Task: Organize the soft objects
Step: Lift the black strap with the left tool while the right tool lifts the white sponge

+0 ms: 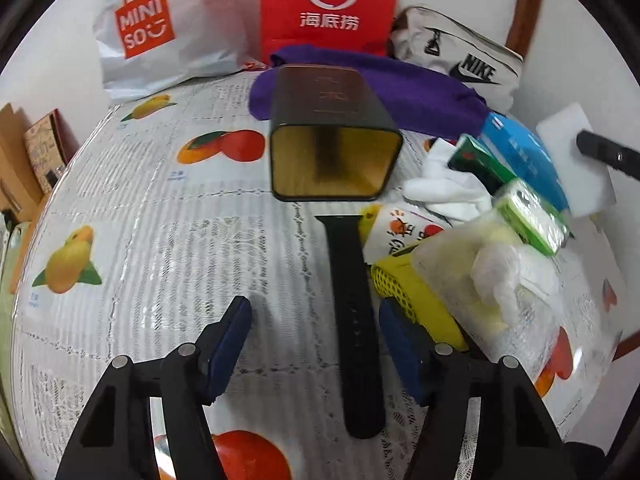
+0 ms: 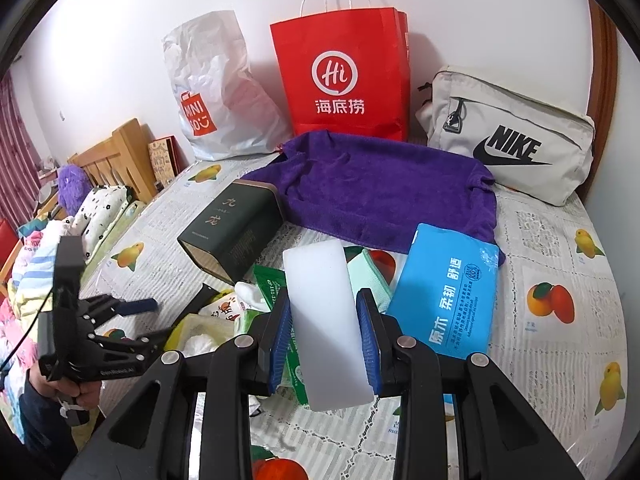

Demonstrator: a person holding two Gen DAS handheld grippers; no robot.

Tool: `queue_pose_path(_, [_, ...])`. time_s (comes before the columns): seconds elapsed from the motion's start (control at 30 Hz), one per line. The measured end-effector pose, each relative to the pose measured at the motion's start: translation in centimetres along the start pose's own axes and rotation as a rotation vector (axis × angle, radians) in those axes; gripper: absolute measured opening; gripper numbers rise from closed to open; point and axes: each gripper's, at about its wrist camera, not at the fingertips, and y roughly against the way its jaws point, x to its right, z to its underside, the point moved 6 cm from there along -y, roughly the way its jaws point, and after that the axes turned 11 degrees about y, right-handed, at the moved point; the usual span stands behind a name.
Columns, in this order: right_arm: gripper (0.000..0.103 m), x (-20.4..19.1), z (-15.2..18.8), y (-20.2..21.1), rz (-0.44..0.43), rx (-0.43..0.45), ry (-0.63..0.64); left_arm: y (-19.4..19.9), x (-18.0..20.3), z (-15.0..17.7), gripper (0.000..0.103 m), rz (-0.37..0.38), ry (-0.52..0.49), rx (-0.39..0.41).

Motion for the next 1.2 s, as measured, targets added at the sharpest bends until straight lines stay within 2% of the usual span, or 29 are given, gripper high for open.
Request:
queue_pose_path(0.07, [0.032,-0.1,0.0,0.1,-0.001,0.003,-0.001,-0.3,0.4,0.2,0.063,-0.032,-0.035,0.002])
queue_pose_path(0.1, [0.032,-0.2,0.0,0.2,-0.003,0.005,0.001,-0.3,0.6,0.1,0.056,-0.045,-0.051,0.008])
queue_pose_path(0.13, [0.032,-0.3,0.0,0.2,-0.003,0.006,0.003,-0.2,0.7,0.0,0.039,-0.035,-0.063,0.013])
queue_pose_path(0.2, [0.032,-0.5,-0.1,0.3,-0.005,0.006,0.01,0.0,0.2,-0.3,0.032,-0.022,-0.047,-0.003])
queue_pose_path(0.3, [0.032,-0.8,-0.2,0.4,-0.012,0.01,0.017,0.1,-0.1,-0.3,0.032,-0.023,-0.055,-0.009])
queue_pose_path(0.37, [0.032,-1.0,-0.3,0.3,-0.015,0.009,0.023,-0.1,0.4,-0.2,0.039,-0.033,-0.083,-0.01])
queue_pose_path(0.4, [0.032,-1.0,-0.3,0.2,-0.017,0.008,0.023,-0.3,0.6,-0.2,0.048,-0.028,-0.092,-0.01])
queue_pose_path(0.5, [0.032,-1.1,-0.3,0.1,-0.022,0.006,0.023,-0.8,1.1,-0.4,0.05,-0.033,-0.097,-0.015])
queue_pose_path(0.57, [0.032,-1.0,-0.3,0.1,-0.027,0.004,0.018,-1.0,1.0,-0.7,0.048,-0.028,-0.079,-0.027])
queue_pose_path(0.63, [0.032,-1.0,-0.3,0.1,-0.032,0.006,0.014,-1.0,0.9,-0.9,0.025,-0.039,-0.081,-0.025])
queue_pose_path(0.67, [0.032,-1.0,-0.3,0.1,-0.033,0.006,0.012,-1.0,0.9,-1.0,0.02,-0.033,-0.076,-0.03])
queue_pose_path(0.8, [0.032,-0.8,-0.6,0.4,-0.043,0.013,0.004,-0.8,0.9,-1.4,0.02,-0.033,-0.051,-0.046])
queue_pose_path(0.93, [0.032,-0.3,-1.1,0.9,-0.04,0.019,-0.004,0.4,0.6,-2.2,0.02,-0.019,-0.01,-0.027])
queue_pose_path(1.07, [0.032,0.4,-1.7,1.6,-0.034,0.035,-0.009,1.7,0.5,-2.9,0.02,-0.025,-0.008,-0.008])
queue_pose_path(1.2, [0.032,1.0,-2.3,2.0,-0.026,0.045,-0.004,3.4,0.5,-3.5,0.02,-0.001,0.008,0.012])
